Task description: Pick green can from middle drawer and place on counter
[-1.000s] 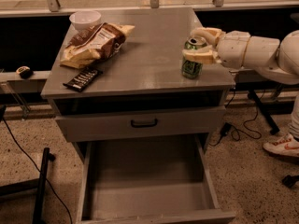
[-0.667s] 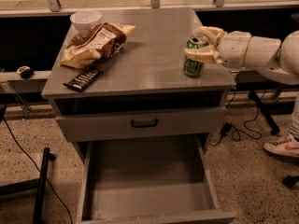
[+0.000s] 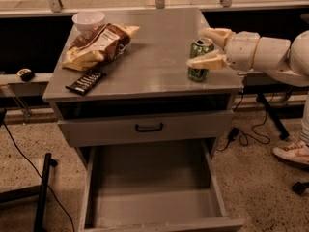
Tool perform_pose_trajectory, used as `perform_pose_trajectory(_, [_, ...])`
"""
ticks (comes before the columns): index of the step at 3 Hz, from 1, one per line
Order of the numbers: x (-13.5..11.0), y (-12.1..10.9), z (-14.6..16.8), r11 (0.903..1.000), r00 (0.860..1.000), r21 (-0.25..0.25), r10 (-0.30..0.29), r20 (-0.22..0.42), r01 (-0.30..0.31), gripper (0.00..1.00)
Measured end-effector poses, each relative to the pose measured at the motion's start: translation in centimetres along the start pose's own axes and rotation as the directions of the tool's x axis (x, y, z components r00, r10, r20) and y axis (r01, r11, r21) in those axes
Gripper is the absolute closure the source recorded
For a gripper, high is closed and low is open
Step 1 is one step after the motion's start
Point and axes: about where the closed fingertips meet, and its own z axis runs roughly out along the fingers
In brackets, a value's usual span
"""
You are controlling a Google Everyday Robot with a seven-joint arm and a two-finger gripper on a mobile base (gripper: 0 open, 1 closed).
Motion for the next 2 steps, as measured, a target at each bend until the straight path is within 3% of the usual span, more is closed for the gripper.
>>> perform_pose_trajectory(1, [0.46, -0.02, -1.19, 0.9984, 0.997, 0.006, 0.057, -0.051, -0.056, 0.00])
perform_pose_trajectory(2, [0.46, -0.02, -1.19, 0.9984, 0.997, 0.006, 0.057, -0.051, -0.056, 0.00])
